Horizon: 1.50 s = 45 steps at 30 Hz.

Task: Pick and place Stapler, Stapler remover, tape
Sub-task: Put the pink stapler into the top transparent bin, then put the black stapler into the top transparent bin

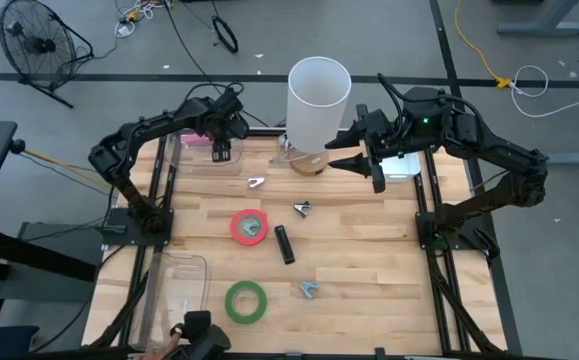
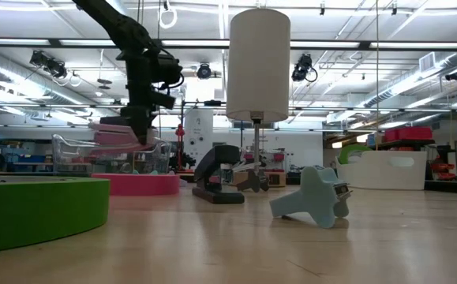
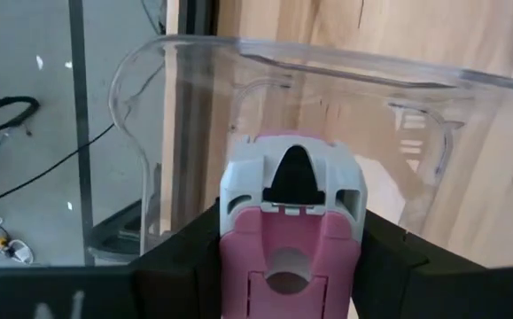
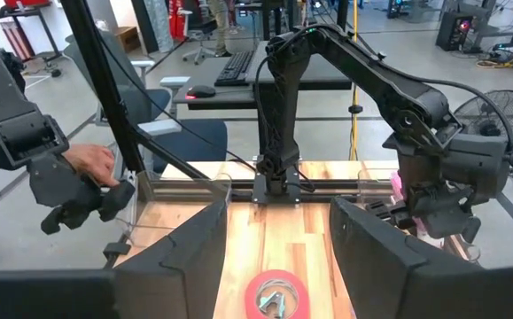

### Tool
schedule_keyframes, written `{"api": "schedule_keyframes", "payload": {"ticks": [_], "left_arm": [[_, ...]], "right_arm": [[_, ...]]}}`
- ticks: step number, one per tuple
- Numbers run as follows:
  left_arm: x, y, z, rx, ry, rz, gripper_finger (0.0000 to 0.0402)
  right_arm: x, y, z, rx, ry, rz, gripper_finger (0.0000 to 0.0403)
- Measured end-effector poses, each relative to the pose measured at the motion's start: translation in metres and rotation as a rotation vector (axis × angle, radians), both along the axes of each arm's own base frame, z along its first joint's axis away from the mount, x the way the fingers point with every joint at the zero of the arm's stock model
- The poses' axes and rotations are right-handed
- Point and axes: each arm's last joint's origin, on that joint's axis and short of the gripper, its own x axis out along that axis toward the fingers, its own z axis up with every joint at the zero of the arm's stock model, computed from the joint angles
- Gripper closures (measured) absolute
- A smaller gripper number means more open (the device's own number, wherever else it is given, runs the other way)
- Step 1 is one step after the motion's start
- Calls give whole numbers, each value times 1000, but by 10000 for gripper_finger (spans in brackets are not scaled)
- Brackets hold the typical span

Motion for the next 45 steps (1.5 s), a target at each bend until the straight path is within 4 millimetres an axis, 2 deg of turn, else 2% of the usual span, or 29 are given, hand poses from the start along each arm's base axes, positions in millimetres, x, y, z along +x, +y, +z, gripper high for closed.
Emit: {"api": "schedule_keyframes", "payload": {"ticks": [12,17,25,37,45], "left_arm": [[-1,3,0,12,45,-189,220],[-3,5,0,-45,-37,-156,220],[-3,4,0,-48,-46,-124,218],[-2,5,0,-46,-56,-99,153],[3,-1,0,-29,-32,-66,148]], "right_arm": [[0,0,0,0,0,0,204],[0,0,0,0,0,0,204],[0,0,0,0,-1,0,204],[0,0,0,0,-1,0,204],[0,0,0,0,0,0,204]]}}
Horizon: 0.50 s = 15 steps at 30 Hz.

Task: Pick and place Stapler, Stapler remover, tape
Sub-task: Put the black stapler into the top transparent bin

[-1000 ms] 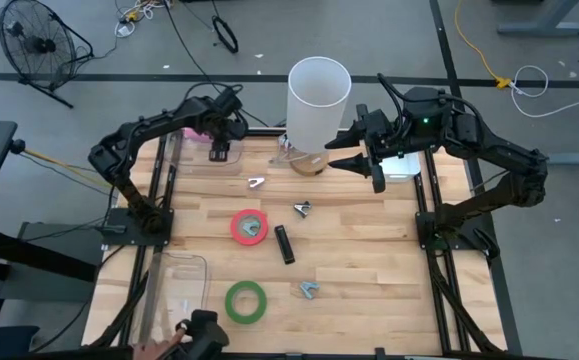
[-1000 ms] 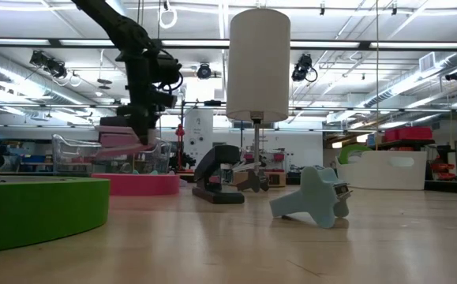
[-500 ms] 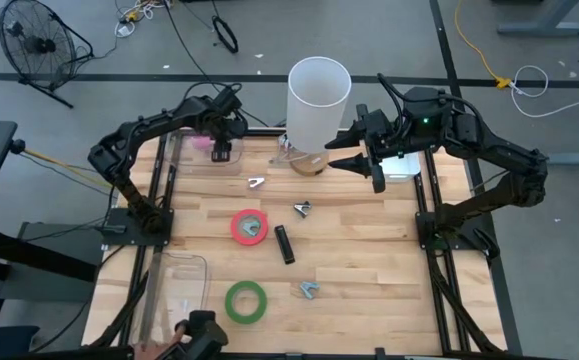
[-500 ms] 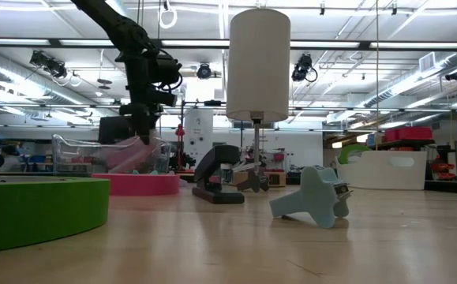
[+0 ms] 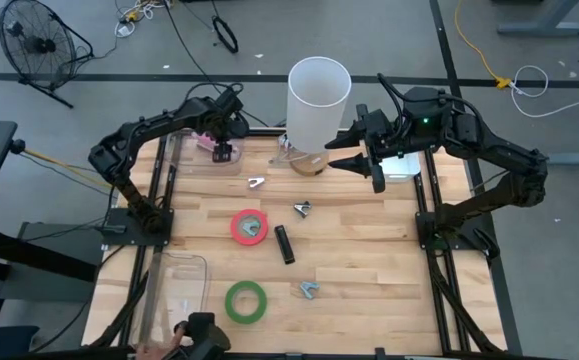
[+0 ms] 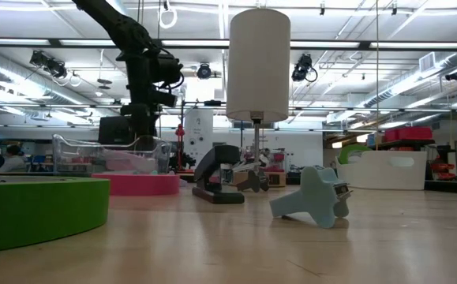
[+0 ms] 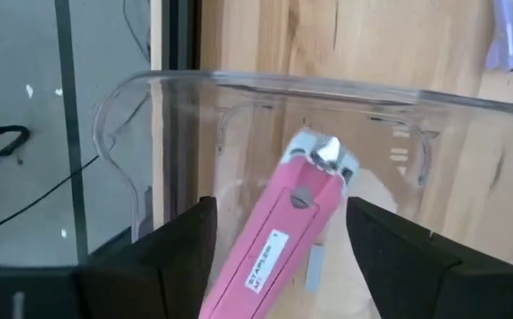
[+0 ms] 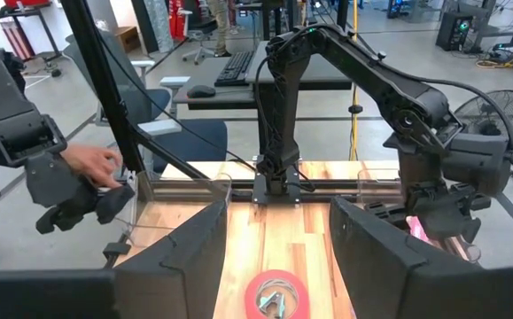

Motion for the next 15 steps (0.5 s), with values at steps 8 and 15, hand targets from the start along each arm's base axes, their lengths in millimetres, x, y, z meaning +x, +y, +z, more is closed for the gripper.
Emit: {"api": "schedule_keyframes", "payload": {"ticks": [8,15], "left_arm": [[6,-19,18,88,24,-42,149],[8,-52,53,173,-75,-110,149]], "right_arm": [[0,0,0,0,1,0,204],[-1,0,-2,3,22,0,204]]}}
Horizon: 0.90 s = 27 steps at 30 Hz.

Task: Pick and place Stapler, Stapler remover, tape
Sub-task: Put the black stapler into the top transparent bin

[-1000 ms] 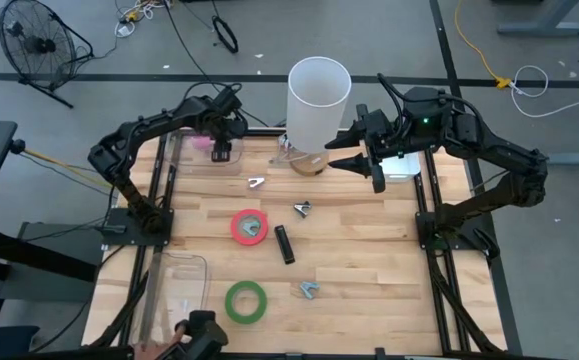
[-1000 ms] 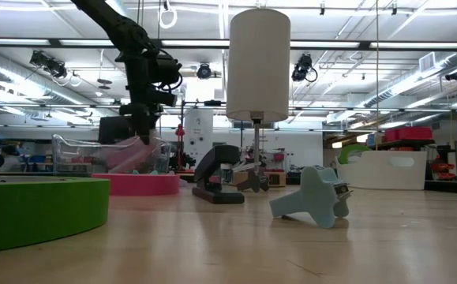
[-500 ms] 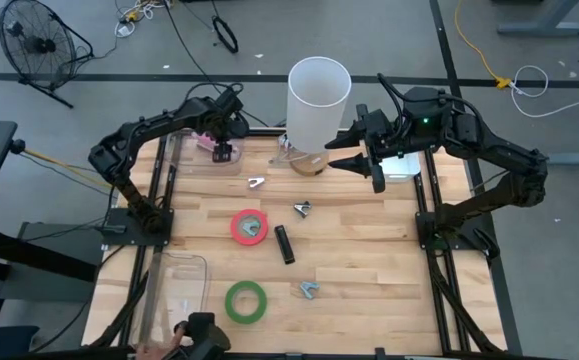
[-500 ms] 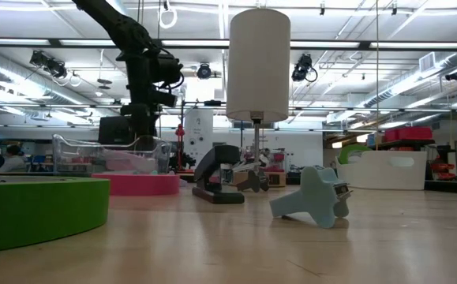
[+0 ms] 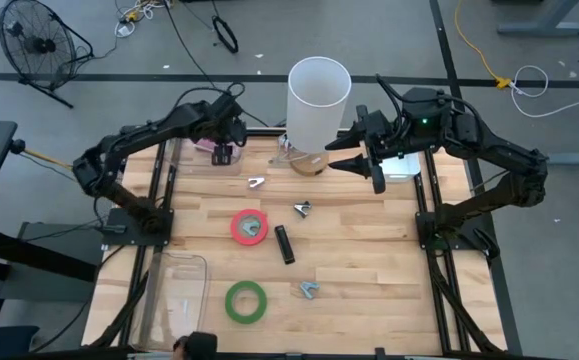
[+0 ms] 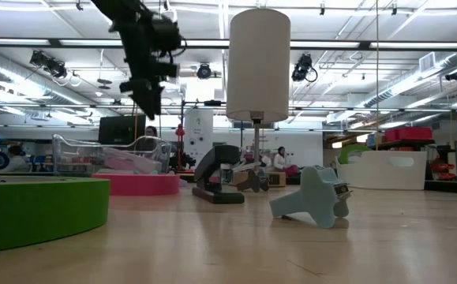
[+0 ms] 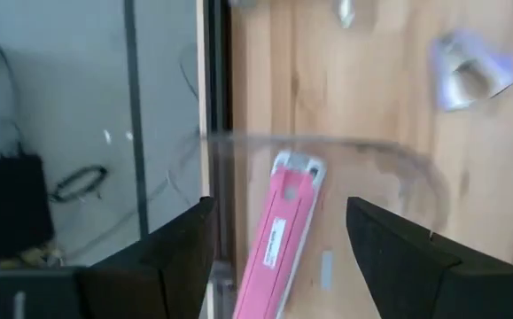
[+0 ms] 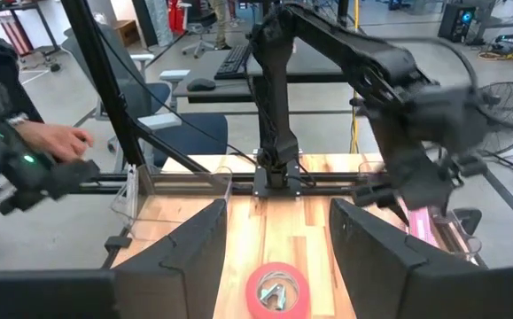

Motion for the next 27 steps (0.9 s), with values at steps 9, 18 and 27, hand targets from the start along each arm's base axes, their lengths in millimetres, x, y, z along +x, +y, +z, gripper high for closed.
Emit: {"api": "schedule_keyframes", "payload": {"ticks": [9,18,27], "left_arm": [[21,-67,26,-49,-174,-185,149],[49,-137,30,-50,-236,-460,149],[64,-185,41,-30,-401,-613,149]], "right_arm": [[-2,0,-6,5,59,5,204],[-2,1,-6,-1,64,41,204],[-5,3,-6,3,62,80,204]]}}
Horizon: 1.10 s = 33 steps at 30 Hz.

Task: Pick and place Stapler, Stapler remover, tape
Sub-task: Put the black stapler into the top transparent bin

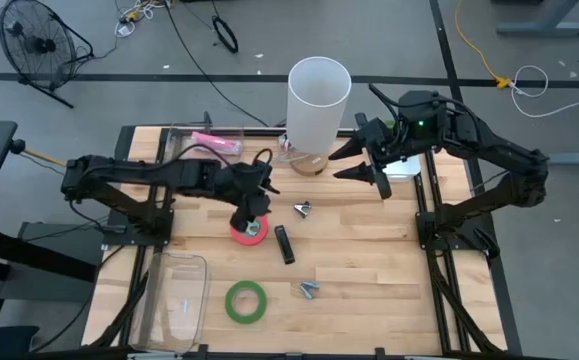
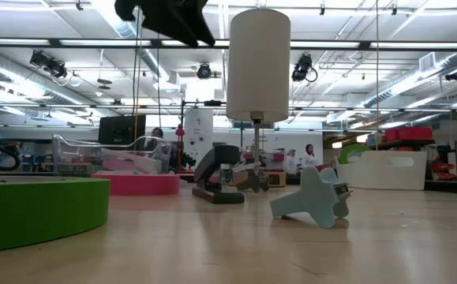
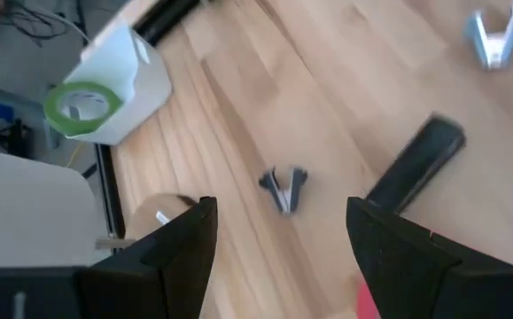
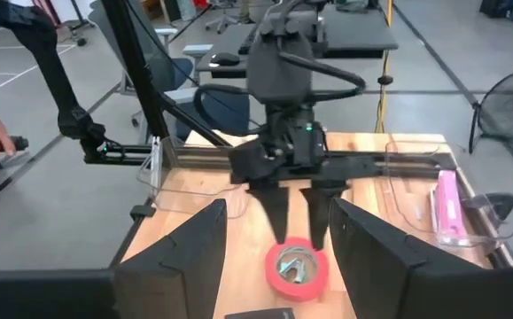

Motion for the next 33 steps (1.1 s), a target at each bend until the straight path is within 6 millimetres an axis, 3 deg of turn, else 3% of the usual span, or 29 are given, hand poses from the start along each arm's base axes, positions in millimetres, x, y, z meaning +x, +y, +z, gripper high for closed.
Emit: {"api": "schedule_keyframes", "payload": {"ticks": [5,10,20,28,33], "left_arm": [[2,-6,2,-58,-43,57,149],[2,-6,2,-61,-41,60,149],[2,-6,2,-79,-44,79,149],[2,-5,2,-78,-44,80,149],[2,-5,2,-79,-45,79,149]], "right_arm": [[-7,-1,0,-66,17,-57,204],[-7,-1,-15,-64,63,-61,205],[-14,3,-66,54,55,-105,205],[-19,24,-118,190,165,-112,205],[-17,36,-135,211,221,-81,205]]}}
